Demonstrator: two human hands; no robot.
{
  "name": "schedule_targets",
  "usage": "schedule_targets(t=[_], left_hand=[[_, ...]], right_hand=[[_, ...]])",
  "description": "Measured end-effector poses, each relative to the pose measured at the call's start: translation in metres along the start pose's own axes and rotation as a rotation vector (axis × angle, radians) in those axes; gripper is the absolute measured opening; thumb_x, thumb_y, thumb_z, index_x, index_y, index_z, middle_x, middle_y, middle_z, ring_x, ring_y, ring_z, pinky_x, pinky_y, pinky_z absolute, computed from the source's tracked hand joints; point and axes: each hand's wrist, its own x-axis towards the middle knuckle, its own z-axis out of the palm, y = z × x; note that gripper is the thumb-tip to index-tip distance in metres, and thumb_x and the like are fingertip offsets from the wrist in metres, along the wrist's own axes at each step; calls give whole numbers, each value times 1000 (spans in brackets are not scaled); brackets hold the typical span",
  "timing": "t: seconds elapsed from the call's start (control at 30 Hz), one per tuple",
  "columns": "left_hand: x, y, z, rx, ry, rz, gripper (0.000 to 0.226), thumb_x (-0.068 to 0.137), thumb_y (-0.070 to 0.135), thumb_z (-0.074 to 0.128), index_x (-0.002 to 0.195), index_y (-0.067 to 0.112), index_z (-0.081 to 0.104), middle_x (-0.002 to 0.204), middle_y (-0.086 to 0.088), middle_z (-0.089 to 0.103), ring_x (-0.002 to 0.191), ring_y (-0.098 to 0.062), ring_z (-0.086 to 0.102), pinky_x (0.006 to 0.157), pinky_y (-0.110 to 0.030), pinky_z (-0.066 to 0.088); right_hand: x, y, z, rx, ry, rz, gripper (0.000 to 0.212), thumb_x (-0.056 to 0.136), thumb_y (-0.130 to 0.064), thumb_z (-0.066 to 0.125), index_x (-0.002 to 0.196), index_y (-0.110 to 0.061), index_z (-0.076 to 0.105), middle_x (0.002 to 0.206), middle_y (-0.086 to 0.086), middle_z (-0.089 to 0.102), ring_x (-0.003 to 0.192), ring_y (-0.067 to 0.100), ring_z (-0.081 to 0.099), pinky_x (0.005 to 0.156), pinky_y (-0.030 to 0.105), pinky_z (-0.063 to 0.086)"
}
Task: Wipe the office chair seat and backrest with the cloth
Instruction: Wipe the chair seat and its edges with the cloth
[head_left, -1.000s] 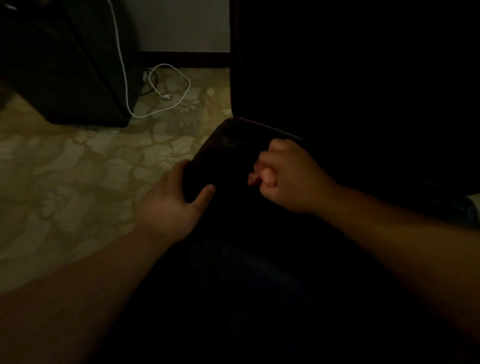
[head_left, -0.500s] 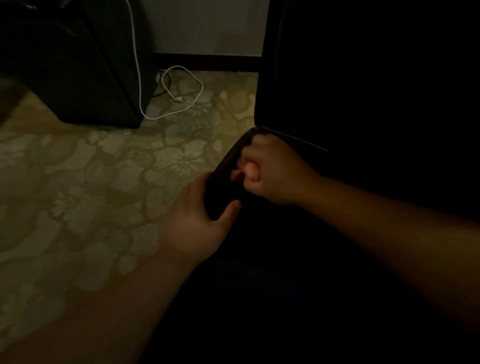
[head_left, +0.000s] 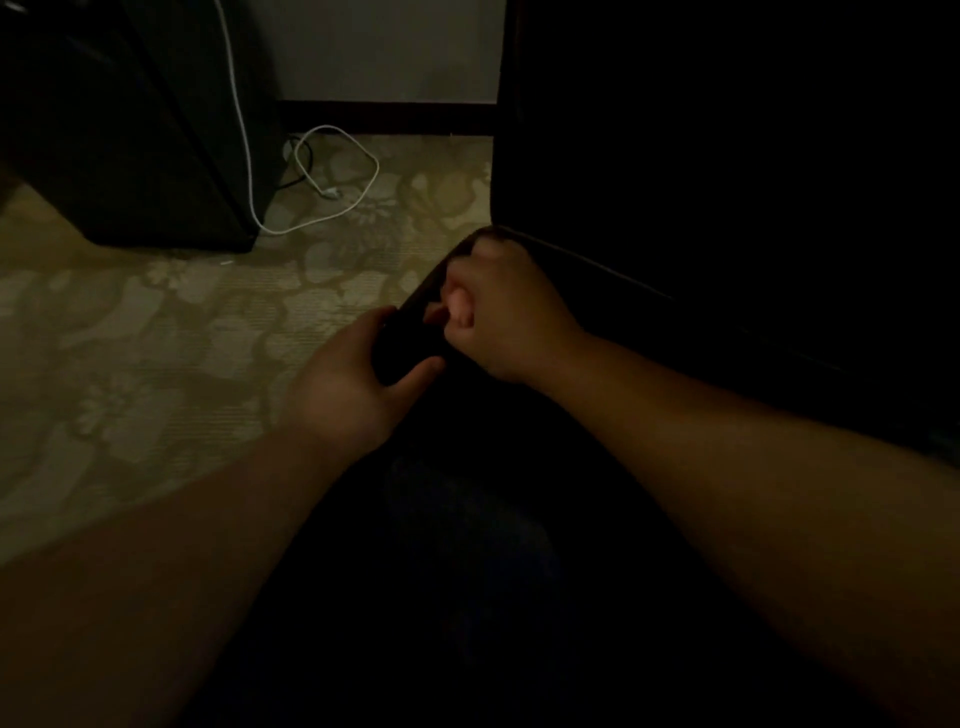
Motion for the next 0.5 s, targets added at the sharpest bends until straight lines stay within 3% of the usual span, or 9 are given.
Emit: schedule_targets(t=[0.2, 0.3, 0.4, 0.5], left_hand=[[10, 12, -5, 234, -85, 42, 60, 92, 61, 65, 140, 27, 55, 129, -8, 66, 112, -30, 66, 91, -41, 51], [4, 35, 5, 354, -53, 25, 60, 91, 59, 54, 138, 21, 56, 126, -21, 64, 106, -45, 65, 92, -54, 56], [-24, 76, 33, 420, -6, 159, 65, 81, 56, 46, 134, 21, 58, 133, -19, 61, 116, -46, 61, 96, -59, 54], [-64, 122, 75, 363, -82, 304, 67, 81, 59, 49, 138, 24, 60, 144, -13, 57, 133, -39, 53, 106, -60, 48]], right_hand=[[-140, 46, -42, 32, 2, -31, 13, 80, -30, 56, 87, -23, 65, 95, -1, 52, 89, 21, 50, 68, 44, 52], [-210, 75, -79, -5, -15, -41, 10, 80, -29, 56, 90, -31, 53, 95, -11, 41, 87, 11, 39, 68, 33, 46], [-271, 102, -117, -60, -23, 22, 12, 80, -27, 58, 91, -34, 56, 98, -16, 37, 89, 7, 40, 73, 26, 41], [-320, 127, -142, -114, 30, 194, 21, 80, -33, 59, 91, -23, 74, 104, -8, 55, 97, 17, 59, 87, 31, 51]])
